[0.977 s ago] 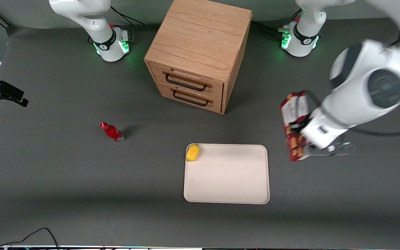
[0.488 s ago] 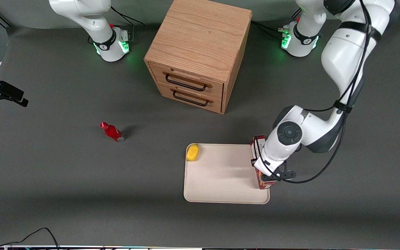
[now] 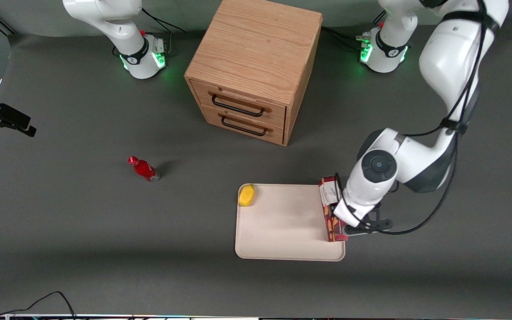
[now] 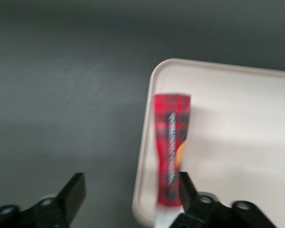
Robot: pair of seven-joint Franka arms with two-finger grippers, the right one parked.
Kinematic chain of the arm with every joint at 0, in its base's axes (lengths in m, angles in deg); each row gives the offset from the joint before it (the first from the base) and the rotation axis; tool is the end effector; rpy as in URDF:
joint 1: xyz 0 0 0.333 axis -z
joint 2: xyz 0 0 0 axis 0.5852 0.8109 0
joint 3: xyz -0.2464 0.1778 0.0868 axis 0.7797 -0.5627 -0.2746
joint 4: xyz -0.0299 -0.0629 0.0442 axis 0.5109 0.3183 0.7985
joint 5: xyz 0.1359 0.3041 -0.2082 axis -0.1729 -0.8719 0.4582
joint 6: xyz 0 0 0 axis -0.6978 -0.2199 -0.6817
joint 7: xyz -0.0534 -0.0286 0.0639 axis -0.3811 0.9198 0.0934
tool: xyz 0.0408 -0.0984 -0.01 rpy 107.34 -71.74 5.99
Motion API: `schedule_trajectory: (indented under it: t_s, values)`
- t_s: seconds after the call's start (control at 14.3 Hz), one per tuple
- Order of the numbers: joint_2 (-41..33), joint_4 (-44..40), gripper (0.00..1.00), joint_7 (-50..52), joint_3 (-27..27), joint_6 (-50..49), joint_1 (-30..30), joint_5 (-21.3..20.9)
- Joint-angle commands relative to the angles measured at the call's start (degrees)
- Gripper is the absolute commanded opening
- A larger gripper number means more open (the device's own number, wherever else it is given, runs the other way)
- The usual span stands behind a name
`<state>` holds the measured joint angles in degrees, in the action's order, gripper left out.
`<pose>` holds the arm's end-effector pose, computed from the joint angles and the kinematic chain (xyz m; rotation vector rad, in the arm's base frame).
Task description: Place red cookie box on tray
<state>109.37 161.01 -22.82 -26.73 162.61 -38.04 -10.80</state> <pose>0.6669 -0.2423 0.3552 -3.0690 -0.1265 -0.1242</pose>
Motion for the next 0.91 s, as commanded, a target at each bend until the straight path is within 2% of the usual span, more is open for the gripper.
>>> schedule_trajectory:
  t_s: [0.0, 0.07, 0.14, 0.21, 0.35, 0.56, 0.84]
  values:
    - [-13.91, 1.83, 1.0, -20.3, -6.61, -12.91, -1.47, 13.53]
    - [-18.22, 2.18, 1.0, -27.35, -10.48, -17.49, -1.47, 18.55]
    - [-22.0, 2.36, 1.0, -32.99, -14.26, -22.06, -1.47, 21.81]
    - [-25.26, 2.36, 1.0, -37.22, -17.26, -26.72, -1.56, 23.24]
    - [-32.02, 4.54, 1.0, -44.7, -21.4, -33.77, -1.64, 23.69]
    - [-45.56, 17.0, 1.0, -48.85, -25.1, -32.22, -1.56, 24.13]
    - [-45.34, 15.46, 1.0, -49.3, -25.02, -34.94, -1.2, 23.87]
